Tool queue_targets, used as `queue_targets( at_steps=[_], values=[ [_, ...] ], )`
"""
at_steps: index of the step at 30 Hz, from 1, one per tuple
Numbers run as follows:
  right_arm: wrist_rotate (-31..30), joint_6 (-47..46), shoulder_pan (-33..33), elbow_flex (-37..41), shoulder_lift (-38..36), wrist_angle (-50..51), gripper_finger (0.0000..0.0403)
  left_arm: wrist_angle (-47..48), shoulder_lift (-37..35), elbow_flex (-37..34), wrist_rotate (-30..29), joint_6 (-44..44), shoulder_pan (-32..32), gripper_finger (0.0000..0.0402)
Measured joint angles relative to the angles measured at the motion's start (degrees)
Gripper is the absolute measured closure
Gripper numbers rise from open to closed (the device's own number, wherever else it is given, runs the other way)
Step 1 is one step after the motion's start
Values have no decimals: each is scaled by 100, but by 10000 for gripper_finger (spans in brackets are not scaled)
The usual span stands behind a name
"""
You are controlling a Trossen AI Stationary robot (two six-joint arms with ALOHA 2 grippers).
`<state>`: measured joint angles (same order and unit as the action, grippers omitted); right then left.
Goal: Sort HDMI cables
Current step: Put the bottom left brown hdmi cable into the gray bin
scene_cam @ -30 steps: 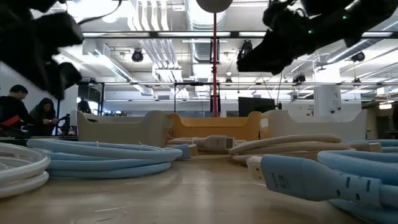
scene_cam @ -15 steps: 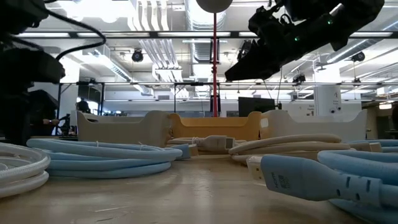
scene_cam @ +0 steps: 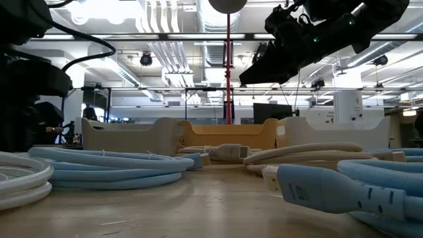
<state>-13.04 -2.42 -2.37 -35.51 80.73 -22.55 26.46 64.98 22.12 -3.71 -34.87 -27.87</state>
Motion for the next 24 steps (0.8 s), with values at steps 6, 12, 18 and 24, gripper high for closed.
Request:
queue_targets(
  at_steps=[6, 12, 18, 24],
  values=[
    [1, -16, 0, 2, 0, 0, 268, 147, -13, 455, -450, -106, -12, 374],
    [0, -18, 0, 2, 0, 0, 270, 1374, 68, 1533, -1746, 15, -9, 370],
    [0, -42, 0, 4, 0, 0, 267, 1927, 110, 2610, -2901, 732, -7, 373],
    [0, -80, 0, 4, 0, 0, 276, 1983, 104, 2953, -5236, 1399, 373, 370]
  ],
)
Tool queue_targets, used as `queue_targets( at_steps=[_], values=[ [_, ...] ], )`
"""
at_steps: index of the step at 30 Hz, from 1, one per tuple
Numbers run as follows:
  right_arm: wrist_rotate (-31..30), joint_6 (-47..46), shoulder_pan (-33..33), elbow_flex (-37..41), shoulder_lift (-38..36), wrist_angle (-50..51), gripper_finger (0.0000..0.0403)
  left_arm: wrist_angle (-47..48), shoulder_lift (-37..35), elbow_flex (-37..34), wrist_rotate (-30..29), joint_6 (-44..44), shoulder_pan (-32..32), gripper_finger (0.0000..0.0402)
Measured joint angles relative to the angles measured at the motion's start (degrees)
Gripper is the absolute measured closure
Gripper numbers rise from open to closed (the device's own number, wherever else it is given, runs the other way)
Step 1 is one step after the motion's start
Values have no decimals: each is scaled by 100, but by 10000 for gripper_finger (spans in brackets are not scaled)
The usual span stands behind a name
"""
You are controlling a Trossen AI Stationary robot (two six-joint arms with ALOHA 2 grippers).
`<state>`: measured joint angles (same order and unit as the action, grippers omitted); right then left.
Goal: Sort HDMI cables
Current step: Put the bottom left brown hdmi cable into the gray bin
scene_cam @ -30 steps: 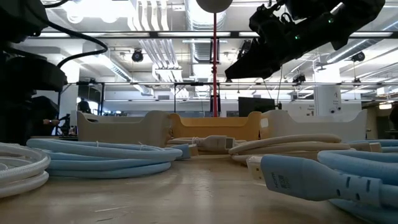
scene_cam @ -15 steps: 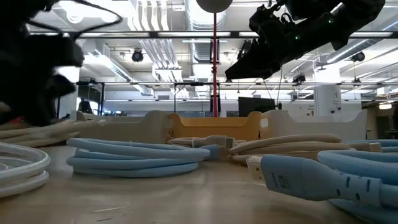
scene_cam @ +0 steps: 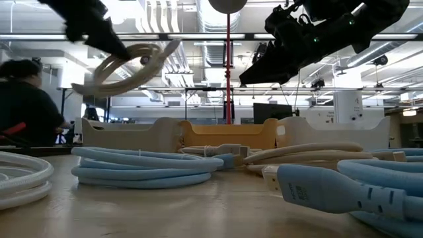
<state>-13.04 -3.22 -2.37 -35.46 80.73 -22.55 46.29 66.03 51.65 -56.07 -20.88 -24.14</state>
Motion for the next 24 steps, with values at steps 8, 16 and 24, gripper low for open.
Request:
queue_targets(
  at_steps=[8, 16, 24],
  values=[
    [0, -132, -2, 0, 2, 0, 278, -101, 11, -278, -355, 813, 1407, 371],
    [0, -132, -2, 0, 2, 0, 285, -1773, 212, -1079, -72, 1295, 2644, 371],
    [0, -112, -1, 18, 2, 1, 284, -3809, 568, -1965, 8, 2274, 2884, 363]
  ],
)
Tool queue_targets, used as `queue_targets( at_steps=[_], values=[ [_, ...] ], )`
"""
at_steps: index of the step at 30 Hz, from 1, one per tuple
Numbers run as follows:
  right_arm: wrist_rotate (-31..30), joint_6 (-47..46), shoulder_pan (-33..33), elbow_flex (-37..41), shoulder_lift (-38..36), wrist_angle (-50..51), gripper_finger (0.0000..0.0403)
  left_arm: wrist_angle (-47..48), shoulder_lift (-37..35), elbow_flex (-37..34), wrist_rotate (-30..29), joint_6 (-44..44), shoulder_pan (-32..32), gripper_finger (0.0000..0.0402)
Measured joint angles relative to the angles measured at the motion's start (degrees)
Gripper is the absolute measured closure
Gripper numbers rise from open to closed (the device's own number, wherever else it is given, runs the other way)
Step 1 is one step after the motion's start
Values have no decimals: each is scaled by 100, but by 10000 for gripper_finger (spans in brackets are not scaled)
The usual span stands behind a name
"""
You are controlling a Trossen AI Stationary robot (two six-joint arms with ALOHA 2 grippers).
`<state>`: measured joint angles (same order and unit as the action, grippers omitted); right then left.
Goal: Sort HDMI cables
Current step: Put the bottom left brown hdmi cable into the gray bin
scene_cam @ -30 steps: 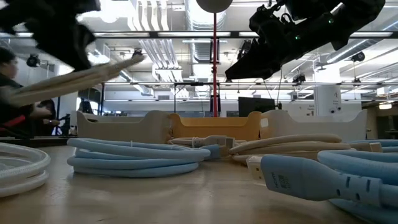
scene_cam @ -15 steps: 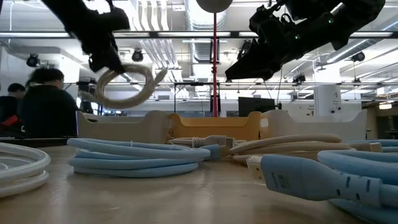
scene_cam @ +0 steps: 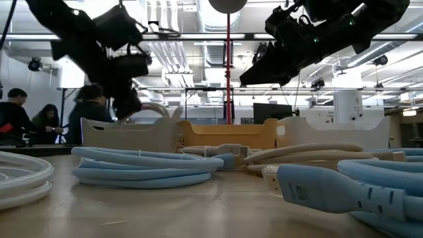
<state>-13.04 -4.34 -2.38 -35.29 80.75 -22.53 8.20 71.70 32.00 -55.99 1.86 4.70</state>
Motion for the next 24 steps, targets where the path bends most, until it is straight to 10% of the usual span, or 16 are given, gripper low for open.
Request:
queue_targets(
  at_steps=[24],
  values=[
    [-59, -256, -1, 26, 2, -15, 252, -129, 266, 137, -800, -168, 75, 235]
  ],
)
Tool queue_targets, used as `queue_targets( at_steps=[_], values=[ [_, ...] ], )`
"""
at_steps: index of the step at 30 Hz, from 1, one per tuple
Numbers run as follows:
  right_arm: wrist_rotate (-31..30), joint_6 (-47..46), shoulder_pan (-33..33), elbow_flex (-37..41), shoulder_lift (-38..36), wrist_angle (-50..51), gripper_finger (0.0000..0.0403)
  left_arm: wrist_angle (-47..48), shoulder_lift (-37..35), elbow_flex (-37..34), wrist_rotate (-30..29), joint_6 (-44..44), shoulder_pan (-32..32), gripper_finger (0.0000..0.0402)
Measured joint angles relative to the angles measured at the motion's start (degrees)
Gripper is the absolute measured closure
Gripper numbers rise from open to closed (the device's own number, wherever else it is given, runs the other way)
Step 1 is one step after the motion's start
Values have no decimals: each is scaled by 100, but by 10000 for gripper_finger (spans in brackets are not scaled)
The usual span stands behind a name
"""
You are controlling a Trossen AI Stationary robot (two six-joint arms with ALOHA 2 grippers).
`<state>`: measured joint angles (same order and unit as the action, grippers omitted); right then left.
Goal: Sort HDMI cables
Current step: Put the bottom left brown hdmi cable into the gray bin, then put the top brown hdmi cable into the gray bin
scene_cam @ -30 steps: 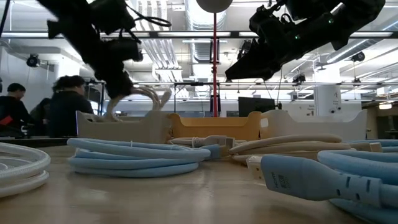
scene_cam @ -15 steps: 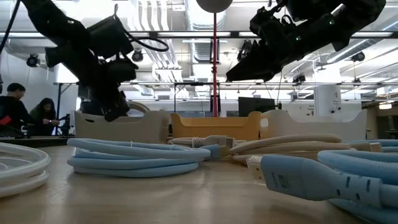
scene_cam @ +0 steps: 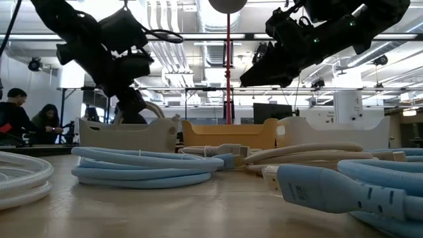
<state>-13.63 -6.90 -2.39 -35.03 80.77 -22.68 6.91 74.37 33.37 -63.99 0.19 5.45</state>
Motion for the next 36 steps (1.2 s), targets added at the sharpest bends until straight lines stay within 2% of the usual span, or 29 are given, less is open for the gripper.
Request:
queue_targets(
  at_steps=[8, 16, 23, 30, 33, 36],
  values=[
    [4, -157, 0, 0, 0, 0, 236, 59, -2, 114, 60, 175, 45, 214],
    [9, -175, 0, 0, 0, 2, 236, 488, -4, 109, 1057, -52, 364, 214],
    [17, -172, 0, -2, 0, 2, 236, 517, -18, 181, 1110, 67, 431, 214],
    [85, -230, 1, -2, 0, 7, 236, 791, -143, 587, 1151, 147, 428, 212],
    [215, -357, 0, 0, 0, 10, 236, 898, -231, 766, 1494, 75, 417, 211],
    [365, -583, -13, 30, 0, 14, 236, 899, -317, 873, 2309, 11, 417, 211]
  ],
)
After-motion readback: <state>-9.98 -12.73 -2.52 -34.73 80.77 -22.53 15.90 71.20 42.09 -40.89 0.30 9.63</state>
